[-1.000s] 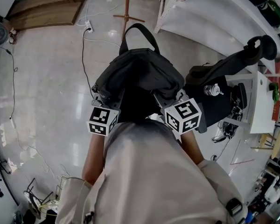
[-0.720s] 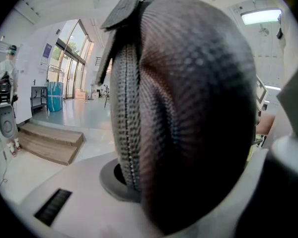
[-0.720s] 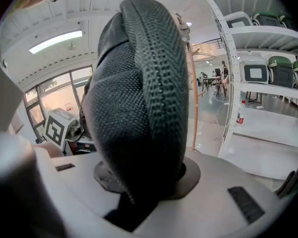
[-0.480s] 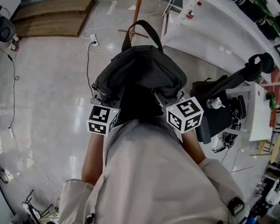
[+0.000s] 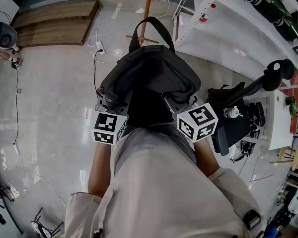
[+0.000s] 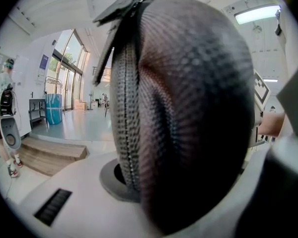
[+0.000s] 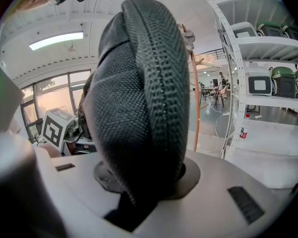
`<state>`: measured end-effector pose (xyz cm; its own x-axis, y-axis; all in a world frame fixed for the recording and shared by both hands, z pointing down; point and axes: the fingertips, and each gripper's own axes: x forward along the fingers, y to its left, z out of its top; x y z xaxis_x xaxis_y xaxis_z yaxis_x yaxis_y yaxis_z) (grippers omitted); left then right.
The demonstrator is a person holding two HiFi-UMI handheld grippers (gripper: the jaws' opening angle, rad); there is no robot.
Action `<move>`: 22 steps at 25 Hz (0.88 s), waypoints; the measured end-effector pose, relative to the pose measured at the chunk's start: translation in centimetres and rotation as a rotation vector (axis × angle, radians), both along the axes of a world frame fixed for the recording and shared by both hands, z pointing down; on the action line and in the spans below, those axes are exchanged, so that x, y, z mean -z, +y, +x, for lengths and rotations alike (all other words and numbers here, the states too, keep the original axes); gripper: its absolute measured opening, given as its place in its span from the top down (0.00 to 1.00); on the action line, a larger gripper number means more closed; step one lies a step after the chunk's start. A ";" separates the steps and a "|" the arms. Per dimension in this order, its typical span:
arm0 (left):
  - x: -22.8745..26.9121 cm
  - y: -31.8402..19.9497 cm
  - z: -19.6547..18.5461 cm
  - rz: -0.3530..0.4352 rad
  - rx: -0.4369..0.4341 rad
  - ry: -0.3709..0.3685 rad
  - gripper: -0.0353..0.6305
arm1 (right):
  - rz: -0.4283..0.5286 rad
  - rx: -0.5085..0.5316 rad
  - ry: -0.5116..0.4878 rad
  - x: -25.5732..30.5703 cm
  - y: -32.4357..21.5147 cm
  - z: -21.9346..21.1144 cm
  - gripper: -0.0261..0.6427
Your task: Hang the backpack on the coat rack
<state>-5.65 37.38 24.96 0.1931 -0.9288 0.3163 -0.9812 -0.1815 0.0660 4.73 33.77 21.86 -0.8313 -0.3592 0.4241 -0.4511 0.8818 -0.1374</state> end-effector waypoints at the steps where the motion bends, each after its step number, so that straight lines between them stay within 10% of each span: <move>1: 0.0 -0.5 -0.5 -0.005 -0.004 -0.006 0.78 | -0.006 -0.004 -0.003 -0.1 -0.5 -0.4 0.79; 22: -2.7 -19.9 -6.5 -0.121 -0.058 0.015 0.78 | -0.099 -0.034 0.015 -2.9 -19.8 -6.3 0.79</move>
<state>-12.17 17.52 27.67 0.2512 -0.8712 0.4217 -0.9679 -0.2281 0.1052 -1.62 14.01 24.76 -0.8128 -0.3428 0.4710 -0.4832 0.8484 -0.2162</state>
